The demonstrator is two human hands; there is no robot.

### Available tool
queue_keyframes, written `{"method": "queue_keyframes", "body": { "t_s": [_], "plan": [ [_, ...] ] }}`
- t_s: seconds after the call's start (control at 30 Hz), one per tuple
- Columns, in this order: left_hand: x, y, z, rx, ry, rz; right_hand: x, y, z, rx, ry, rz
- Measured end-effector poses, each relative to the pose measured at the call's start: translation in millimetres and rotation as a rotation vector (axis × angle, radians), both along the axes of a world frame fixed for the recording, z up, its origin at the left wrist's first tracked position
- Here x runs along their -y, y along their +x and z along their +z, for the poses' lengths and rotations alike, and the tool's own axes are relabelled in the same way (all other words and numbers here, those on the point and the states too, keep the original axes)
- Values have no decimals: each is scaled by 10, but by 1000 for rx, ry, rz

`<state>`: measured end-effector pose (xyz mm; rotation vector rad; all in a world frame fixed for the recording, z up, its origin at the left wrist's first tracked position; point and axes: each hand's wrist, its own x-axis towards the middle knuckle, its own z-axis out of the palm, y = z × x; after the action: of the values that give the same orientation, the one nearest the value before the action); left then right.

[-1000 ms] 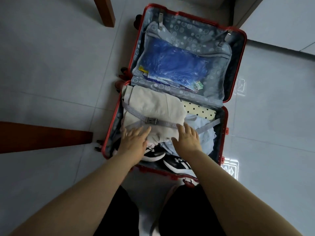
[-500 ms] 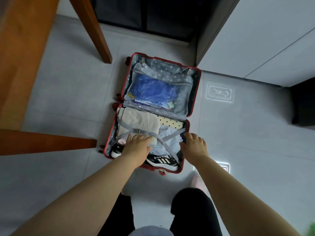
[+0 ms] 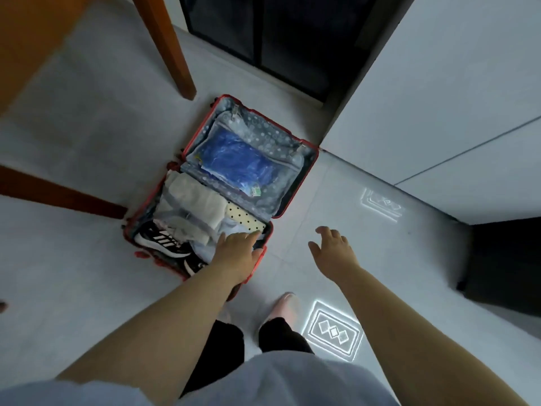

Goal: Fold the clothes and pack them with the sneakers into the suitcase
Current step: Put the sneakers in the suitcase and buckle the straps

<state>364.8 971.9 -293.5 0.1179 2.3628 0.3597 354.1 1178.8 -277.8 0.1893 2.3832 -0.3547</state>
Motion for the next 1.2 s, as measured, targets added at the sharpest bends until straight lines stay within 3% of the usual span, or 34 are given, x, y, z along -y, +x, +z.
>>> {"method": "queue_keyframes", "body": {
  "t_s": [0.13,0.37,0.7,0.93,1.2],
  "plan": [
    [-199,-189,125,-87,33,61,-213,-147,71,-39,7,38],
    [-521,-444,50,-49,18,101,-519,-452,92,-76,-26,88],
    [-1224,-1612,-548,-46,-21,258,-1275,-1996,-402,-21,-82,330],
    [-1243,-2830,-1085,-112,-1,182,-1402,-2898,-1203,24,-123,323],
    [-1147,-3646,-2654,-132,-13,58,-1236,-3676,-2772,15,-259,245]
  ]
}}
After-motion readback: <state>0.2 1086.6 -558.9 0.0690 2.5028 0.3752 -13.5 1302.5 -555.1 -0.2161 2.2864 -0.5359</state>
